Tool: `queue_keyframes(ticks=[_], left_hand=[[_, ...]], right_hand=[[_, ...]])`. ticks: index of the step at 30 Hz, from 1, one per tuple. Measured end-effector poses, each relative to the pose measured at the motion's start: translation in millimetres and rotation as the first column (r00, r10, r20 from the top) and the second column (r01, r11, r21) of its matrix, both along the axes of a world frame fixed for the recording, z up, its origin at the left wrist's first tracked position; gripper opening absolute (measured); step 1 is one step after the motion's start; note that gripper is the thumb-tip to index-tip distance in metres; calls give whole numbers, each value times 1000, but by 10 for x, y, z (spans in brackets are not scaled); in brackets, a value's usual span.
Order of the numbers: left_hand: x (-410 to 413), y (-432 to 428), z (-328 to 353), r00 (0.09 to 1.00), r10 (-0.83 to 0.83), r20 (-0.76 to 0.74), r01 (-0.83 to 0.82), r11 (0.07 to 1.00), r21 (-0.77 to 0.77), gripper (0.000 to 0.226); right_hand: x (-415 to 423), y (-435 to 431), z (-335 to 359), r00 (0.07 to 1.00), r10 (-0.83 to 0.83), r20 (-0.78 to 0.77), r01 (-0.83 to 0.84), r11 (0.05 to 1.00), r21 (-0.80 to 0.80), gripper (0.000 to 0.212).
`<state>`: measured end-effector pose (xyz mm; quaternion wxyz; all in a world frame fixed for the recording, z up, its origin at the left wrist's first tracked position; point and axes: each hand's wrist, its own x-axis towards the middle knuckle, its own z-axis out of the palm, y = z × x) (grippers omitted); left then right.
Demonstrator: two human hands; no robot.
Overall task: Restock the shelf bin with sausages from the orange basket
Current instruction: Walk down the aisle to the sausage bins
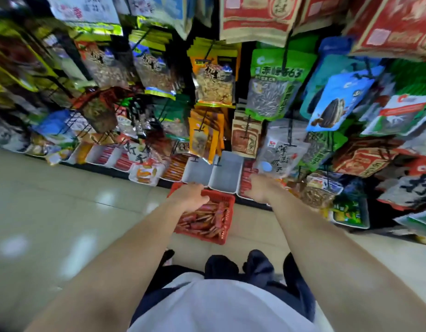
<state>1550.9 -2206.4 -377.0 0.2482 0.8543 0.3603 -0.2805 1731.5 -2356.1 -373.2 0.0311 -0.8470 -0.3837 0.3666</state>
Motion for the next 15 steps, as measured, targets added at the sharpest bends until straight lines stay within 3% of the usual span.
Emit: queue_keyframes(ticks=[6, 11, 15], left_hand=[[-519, 1013, -371, 996, -87, -19, 87, 996, -11, 55], [-747, 1381, -753, 993, -109, -35, 106, 992, -75, 42], [-641, 1502, -1391, 998, -52, -28, 48, 993, -112, 41]], right_hand=[[-314, 781, -968, 993, -120, -4, 119, 990, -76, 61], [-862, 1073, -568, 991, -127, -29, 124, 988, -97, 49], [-861, 1256, -1210, 998, -47, -51, 40, 992, -120, 45]])
